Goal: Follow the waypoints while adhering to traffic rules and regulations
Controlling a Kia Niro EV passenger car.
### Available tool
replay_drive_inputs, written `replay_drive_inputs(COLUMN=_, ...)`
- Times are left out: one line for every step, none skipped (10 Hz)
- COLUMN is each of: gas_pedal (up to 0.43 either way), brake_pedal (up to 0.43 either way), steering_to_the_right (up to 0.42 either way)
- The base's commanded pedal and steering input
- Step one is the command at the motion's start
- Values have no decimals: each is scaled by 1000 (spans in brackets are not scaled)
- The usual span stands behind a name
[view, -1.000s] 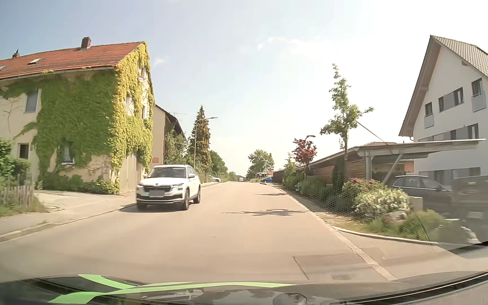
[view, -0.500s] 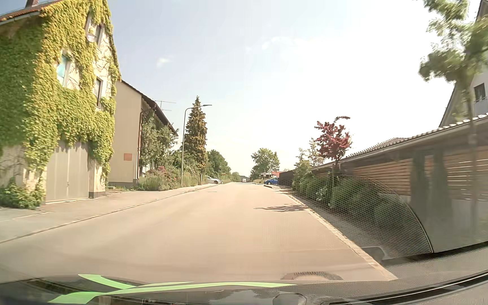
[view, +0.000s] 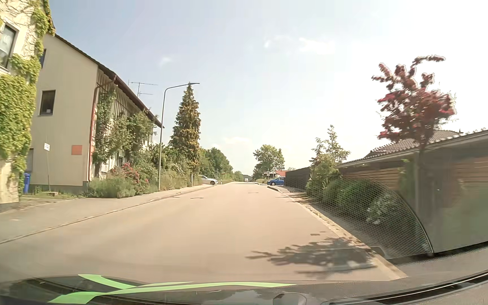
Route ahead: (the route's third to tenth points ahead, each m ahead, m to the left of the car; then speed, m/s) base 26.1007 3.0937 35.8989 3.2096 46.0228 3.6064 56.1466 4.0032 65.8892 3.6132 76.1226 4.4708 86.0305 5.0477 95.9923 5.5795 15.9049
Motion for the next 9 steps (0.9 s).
replay_drive_inputs(gas_pedal=138, brake_pedal=0, steering_to_the_right=-7)
replay_drive_inputs(gas_pedal=138, brake_pedal=0, steering_to_the_right=-7)
replay_drive_inputs(gas_pedal=138, brake_pedal=0, steering_to_the_right=-8)
replay_drive_inputs(gas_pedal=138, brake_pedal=0, steering_to_the_right=-10)
replay_drive_inputs(gas_pedal=138, brake_pedal=0, steering_to_the_right=-10)
replay_drive_inputs(gas_pedal=138, brake_pedal=0, steering_to_the_right=-10)
replay_drive_inputs(gas_pedal=138, brake_pedal=0, steering_to_the_right=-10)
replay_drive_inputs(gas_pedal=138, brake_pedal=0, steering_to_the_right=-10)
replay_drive_inputs(gas_pedal=138, brake_pedal=0, steering_to_the_right=-10)
